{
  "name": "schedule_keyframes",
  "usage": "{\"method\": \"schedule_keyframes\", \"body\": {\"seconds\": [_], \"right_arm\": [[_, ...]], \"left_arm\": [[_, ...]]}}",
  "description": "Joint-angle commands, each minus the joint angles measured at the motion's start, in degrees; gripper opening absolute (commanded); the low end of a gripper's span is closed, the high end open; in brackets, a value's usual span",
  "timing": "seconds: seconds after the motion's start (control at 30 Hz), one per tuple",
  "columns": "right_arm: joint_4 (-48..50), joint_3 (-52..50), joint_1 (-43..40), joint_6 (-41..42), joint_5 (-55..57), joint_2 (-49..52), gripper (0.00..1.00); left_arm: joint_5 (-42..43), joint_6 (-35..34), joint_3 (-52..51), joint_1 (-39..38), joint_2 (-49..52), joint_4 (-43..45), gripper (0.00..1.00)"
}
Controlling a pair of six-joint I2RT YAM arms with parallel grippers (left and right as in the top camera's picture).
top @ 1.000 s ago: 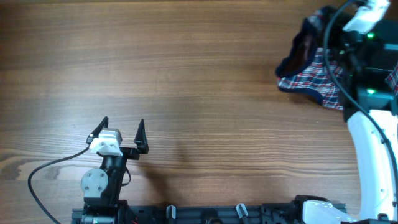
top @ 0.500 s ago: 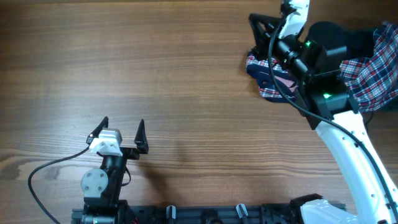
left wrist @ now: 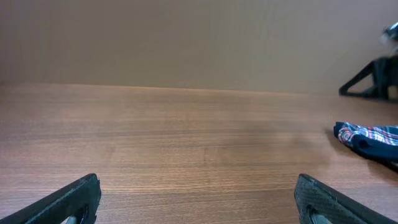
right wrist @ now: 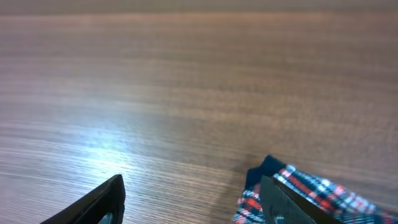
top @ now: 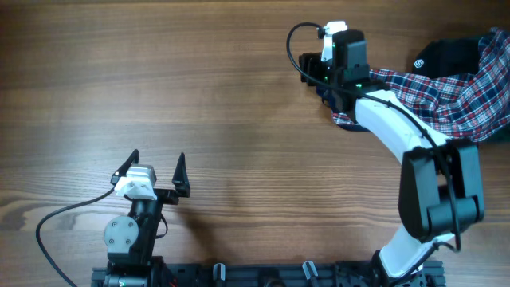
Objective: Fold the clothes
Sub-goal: 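Grasp the plaid shirt edge with the right gripper and lift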
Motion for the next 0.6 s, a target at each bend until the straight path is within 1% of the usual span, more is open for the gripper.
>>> {"method": "schedule_keyframes", "body": {"seconds": [0.0, 0.07, 0.27, 0.33, 0.57], "right_arm": [[0.6, 0.4, 0.3, 1.6, 1.7, 1.8, 0.70], [-0.6, 0.4, 0.3, 3.3, 5.5, 2.8, 0.70], [-4.6, 0.4, 0.3, 4.0, 6.0, 4.9, 0.70], [-6.2, 0.4, 0.3, 3.9, 8.0, 5.5, 0.70], [-5.4, 0.4, 0.3, 2.3, 12.8, 8.6, 0.71]], "left_arm": [[0.7, -0.2, -0.3, 0.4, -0.4, -0.1, 1.00], [0.7, -0.2, -0.3, 0.4, -0.4, -0.1, 1.00], [0.7, -0.2, -0.3, 0.4, -0.4, -0.1, 1.00], [0.7, -0.2, -0.3, 0.4, -0.4, -0.1, 1.00], [0.7, -0.2, -0.3, 0.4, -0.4, -0.1, 1.00]]}}
